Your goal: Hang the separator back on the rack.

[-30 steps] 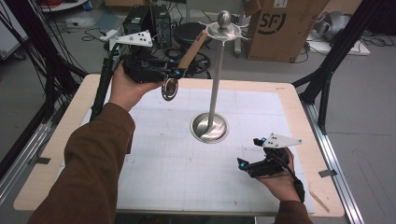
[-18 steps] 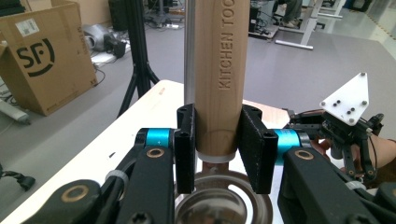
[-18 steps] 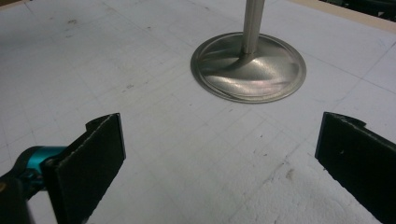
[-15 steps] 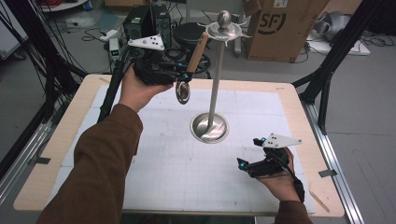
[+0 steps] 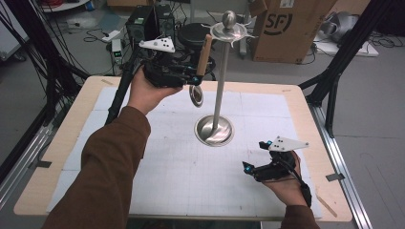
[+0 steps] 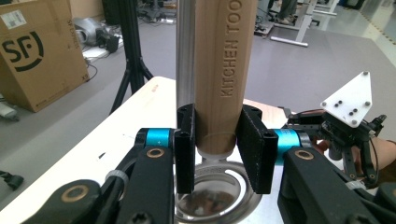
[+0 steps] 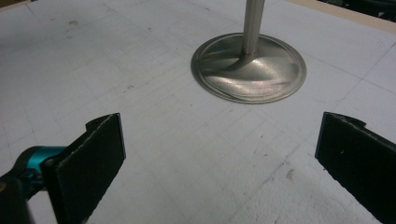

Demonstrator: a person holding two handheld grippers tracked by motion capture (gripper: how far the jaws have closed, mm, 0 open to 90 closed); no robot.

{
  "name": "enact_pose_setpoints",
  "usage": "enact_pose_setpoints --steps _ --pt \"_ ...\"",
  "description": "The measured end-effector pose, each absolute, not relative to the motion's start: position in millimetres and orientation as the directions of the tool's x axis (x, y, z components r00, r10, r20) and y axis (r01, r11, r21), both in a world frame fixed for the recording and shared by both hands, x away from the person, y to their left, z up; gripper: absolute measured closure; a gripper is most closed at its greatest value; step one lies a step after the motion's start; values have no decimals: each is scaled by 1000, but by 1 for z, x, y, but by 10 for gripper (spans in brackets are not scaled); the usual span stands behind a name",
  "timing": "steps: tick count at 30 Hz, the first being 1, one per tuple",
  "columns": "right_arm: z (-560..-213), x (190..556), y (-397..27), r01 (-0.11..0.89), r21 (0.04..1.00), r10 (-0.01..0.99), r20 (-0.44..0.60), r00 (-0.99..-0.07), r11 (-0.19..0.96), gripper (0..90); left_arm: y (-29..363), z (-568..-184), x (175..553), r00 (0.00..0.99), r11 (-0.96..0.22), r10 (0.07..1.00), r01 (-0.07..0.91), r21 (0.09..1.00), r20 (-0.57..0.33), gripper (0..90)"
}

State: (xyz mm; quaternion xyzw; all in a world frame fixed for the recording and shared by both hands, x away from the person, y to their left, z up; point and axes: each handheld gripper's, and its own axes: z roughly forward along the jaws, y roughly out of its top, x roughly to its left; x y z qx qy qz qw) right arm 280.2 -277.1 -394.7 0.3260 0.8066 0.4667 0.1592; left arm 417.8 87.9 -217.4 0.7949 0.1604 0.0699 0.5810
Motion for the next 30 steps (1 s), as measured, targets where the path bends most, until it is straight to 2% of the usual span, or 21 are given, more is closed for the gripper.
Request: enact_pose_setpoints --steps 5,6,15,21,30 --pt "-395 280 -278 376 857 674 47 -737 351 4 88 -218 419 941 -269 330 175 947 -80 675" --pt "-395 280 -277 378 856 674 48 -737 352 4 88 -218 419 938 -260 336 177 949 -83 629" --pt "-395 280 -277 380 855 675 49 -736 352 4 91 -217 418 938 -263 334 184 947 -89 586" --pt "-396 280 -277 380 854 674 47 -737 356 4 95 -215 415 937 -285 338 195 938 -92 498" --pt "-396 279 -276 379 852 672 44 -739 361 4 108 -218 409 932 -297 350 201 933 -89 422"
